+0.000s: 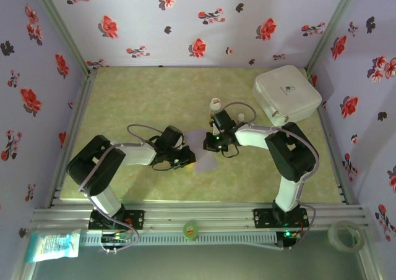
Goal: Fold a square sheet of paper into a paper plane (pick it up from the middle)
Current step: First fold the square sheet of paper in half at the center of the table.
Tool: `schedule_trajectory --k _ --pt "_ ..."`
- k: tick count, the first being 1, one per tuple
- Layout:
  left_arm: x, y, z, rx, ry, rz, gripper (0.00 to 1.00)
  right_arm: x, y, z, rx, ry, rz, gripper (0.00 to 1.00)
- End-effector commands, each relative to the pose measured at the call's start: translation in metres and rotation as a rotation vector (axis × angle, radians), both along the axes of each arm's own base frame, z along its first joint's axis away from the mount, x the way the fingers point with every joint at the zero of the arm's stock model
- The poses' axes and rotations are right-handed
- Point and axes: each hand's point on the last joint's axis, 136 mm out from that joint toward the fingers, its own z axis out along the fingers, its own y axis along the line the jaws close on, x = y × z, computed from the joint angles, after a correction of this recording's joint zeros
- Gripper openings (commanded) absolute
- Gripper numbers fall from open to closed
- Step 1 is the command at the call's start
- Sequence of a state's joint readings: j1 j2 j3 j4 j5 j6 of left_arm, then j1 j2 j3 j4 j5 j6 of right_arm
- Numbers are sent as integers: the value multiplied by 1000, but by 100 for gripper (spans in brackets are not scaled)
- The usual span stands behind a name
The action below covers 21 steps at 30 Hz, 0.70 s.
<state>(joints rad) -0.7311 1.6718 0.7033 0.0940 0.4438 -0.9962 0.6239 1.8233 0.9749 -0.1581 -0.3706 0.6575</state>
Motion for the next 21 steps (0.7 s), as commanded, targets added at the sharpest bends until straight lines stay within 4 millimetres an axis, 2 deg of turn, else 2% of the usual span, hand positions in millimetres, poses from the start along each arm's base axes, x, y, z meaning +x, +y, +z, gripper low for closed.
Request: schedule_trajectory --k 1,4,6,8,10,13,16,21 --pt "9 0 22 -5 -70 -12 14 -6 -12 -8 -53 44 -33 0" --pt "32 1 45 -35 -135 20 16 6 3 22 42 -12 -37 8" --pt "48 4 59 -54 -193 46 23 11 10 44 104 -49 -36 17" --pt "64 8 66 -54 -218 75 24 15 6 60 134 -87 -61 20" --pt "79 10 69 -43 -219 82 24 19 -6 71 150 -118 -118 25" --pt "92 8 66 -14 -211 73 23 16 -40 66 123 -84 -236 25" --pt "102 6 55 10 -188 69 22 6 -53 65 167 -55 -285 26" --pt "118 6 41 27 -164 81 22 -18 -59 58 185 1 -294 28"
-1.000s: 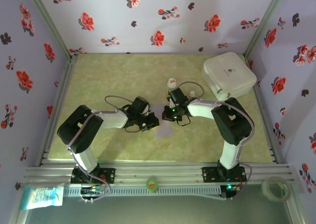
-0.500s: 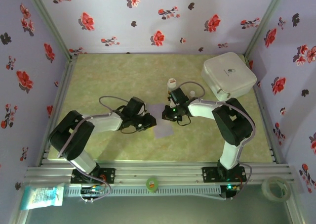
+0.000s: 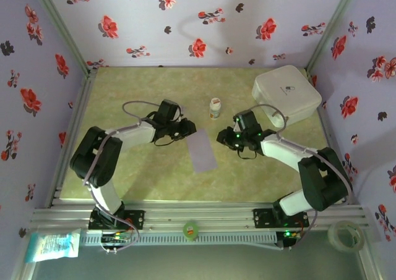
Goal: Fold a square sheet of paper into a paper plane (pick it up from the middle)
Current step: First fold the square sheet of paper in half at the center of the table, then fold the triangle a second time at the center of the table.
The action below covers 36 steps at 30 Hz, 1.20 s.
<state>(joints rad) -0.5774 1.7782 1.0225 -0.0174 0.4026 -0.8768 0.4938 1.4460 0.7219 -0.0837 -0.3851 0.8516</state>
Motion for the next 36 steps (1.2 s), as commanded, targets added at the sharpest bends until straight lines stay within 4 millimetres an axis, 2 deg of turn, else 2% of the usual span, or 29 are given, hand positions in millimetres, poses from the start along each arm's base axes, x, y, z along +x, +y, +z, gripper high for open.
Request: schedule_trajectory --k 1,7,11,17,22,27,36 --pt "8 6 -13 43 17 -9 22 -16 -1 -3 34 57 -15 28" --pt "18 10 -35 55 51 -1 22 -32 6 -12 60 103 28 31" --pt "10 25 -62 108 108 19 21 -45 15 -18 60 147 71 34" --pt "-6 37 -82 121 146 34 21 -60 4 -37 -17 212 61 38" --pt "-11 40 -86 125 155 36 21 -67 5 -41 -17 246 71 41" --pt "-10 39 -84 121 152 34 21 -76 8 -46 -14 287 92 40" --pt "-8 37 -81 116 147 30 21 -80 13 -52 5 307 98 38"
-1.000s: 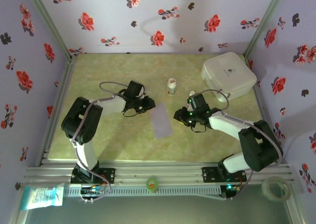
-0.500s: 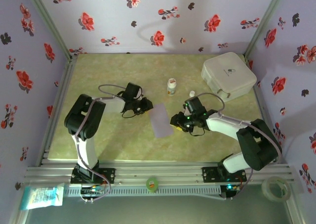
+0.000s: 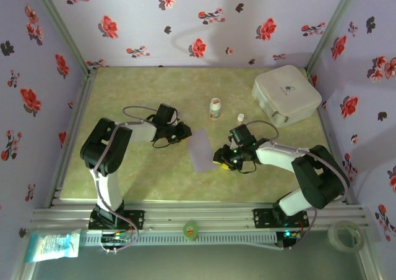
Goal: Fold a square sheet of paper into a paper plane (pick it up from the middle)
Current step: Fold the triangle a second time at the center of the table.
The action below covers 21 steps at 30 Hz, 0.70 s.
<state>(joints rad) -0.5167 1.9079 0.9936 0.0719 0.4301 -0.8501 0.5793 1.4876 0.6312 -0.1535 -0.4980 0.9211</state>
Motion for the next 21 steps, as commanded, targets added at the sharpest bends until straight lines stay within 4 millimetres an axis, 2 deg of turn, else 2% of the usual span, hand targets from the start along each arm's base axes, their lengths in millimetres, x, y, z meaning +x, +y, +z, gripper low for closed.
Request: schedule_trajectory --k 1,7,14,21 --pt "-21 19 -30 90 96 5 21 -8 2 -7 11 44 2 38" --pt "-20 19 -30 88 97 5 20 -10 4 -13 13 59 4 37" --pt "-19 17 -29 80 97 2 20 -1 14 -7 71 41 -7 34" --pt "-20 15 -30 78 105 -8 20 4 15 -3 79 12 -13 34"
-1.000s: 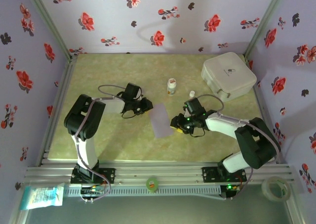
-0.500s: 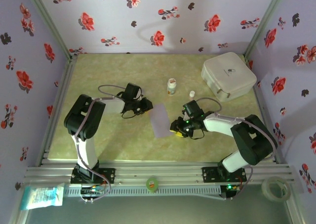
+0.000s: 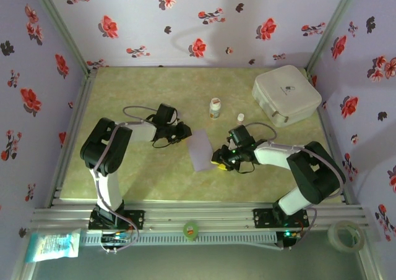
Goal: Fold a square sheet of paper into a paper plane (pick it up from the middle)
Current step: Fold the triangle a second time at the center of the table.
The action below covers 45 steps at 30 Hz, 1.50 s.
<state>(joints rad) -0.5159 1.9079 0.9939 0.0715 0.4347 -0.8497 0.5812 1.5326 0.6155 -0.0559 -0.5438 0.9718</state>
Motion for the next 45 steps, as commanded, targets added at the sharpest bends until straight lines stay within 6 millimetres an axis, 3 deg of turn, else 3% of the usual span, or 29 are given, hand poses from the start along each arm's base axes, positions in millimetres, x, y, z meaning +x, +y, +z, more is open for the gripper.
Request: schedule_trajectory --k 1,6,11,19,29,37,45 --pt "-19 16 -30 81 103 -4 20 1 4 2 21 -15 0 34" --pt "-19 16 -30 81 103 -4 20 6 2 7 11 -47 -15 35" --pt "-20 16 -32 81 107 -7 20 13 12 15 75 -72 -4 37" --pt "-20 12 -31 66 107 -29 20 27 16 25 92 -137 37 48" --pt "-17 5 -27 41 97 -51 20 34 22 28 185 -129 122 48" --pt "-13 -4 -18 -5 73 -78 21 41 22 24 203 -121 106 40" --pt "1 -21 6 -71 -14 -152 22 52 23 11 252 -80 58 24"
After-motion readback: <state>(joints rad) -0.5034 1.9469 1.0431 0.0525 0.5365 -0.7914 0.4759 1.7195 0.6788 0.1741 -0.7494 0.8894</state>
